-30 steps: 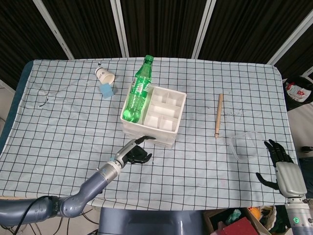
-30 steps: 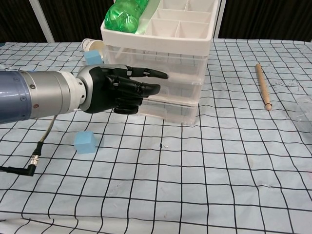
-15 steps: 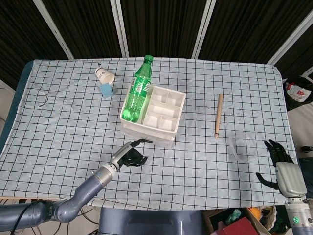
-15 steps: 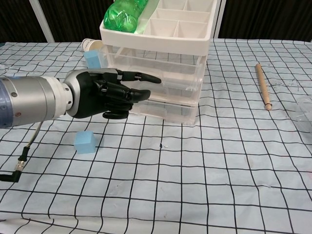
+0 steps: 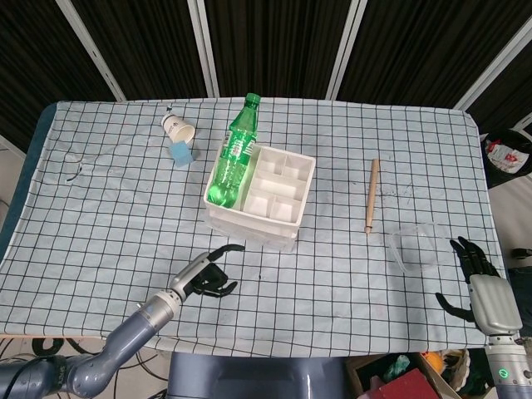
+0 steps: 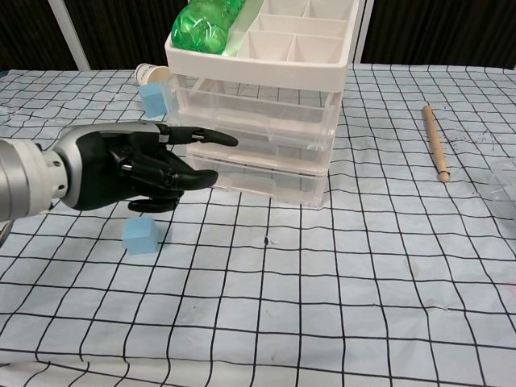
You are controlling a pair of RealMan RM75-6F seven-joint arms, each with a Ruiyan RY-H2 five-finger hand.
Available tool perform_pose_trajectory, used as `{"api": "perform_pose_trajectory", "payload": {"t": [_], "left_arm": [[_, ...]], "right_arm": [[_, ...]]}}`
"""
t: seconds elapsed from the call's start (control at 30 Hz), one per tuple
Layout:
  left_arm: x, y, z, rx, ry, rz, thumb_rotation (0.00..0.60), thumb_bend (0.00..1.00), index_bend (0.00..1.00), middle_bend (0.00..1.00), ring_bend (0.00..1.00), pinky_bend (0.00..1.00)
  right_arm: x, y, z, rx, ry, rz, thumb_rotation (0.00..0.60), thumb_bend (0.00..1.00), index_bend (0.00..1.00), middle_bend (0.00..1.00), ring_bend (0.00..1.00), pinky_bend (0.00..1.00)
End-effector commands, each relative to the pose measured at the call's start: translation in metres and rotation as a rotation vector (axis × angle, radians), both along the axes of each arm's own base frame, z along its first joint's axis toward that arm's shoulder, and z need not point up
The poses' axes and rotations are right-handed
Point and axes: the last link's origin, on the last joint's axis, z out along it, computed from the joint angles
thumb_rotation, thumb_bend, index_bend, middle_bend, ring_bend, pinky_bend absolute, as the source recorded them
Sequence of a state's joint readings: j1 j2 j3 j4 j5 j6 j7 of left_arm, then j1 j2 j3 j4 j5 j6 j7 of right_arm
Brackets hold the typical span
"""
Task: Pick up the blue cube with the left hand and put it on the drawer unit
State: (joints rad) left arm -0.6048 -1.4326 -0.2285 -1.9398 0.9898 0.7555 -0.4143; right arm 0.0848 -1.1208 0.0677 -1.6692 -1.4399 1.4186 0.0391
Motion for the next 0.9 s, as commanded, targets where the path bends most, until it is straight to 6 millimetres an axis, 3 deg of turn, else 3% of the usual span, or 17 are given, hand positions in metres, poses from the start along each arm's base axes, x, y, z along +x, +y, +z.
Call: {"api": "perform_pose_trajectory", "payload": {"t": [0.03,0.23,0.47,0.9], "left_arm": [[-0.010,-0.009,0.011,0.075,0.075,-0.061,0.600,0.39,0.14,1.00,0.98,0.95],[-0.015,-0.012,0.034,0.311,0.267,-0.234,0.600,0.39,0.14,1.00,0.98,0.95],[-0.001,0.001,0.046,0.481,0.381,-0.355,0.600,0.39,0.14,1.00,0.98,0.95],[0.025,0.030,0.037,0.512,0.535,-0.400,0.600,0.39,0.18,1.00,0.98,0.95]], "right_arm": [[0.000,0.000,0.000,0.000,0.000,0.000,0.600,0.21,0.00,0.00,0.01,0.19],[0.000,0.000,-0.001,0.002,0.000,0.000,0.600,0.21,0.00,0.00,0.01,0.19],[0.000,0.000,-0.001,0.003,-0.002,-0.007,0.600,0.21,0.00,0.00,0.01,0.19],[-0.001,-0.001,-0.001,0.006,-0.004,-0.013,0.600,0.21,0.00,0.00,0.01,0.19]]}}
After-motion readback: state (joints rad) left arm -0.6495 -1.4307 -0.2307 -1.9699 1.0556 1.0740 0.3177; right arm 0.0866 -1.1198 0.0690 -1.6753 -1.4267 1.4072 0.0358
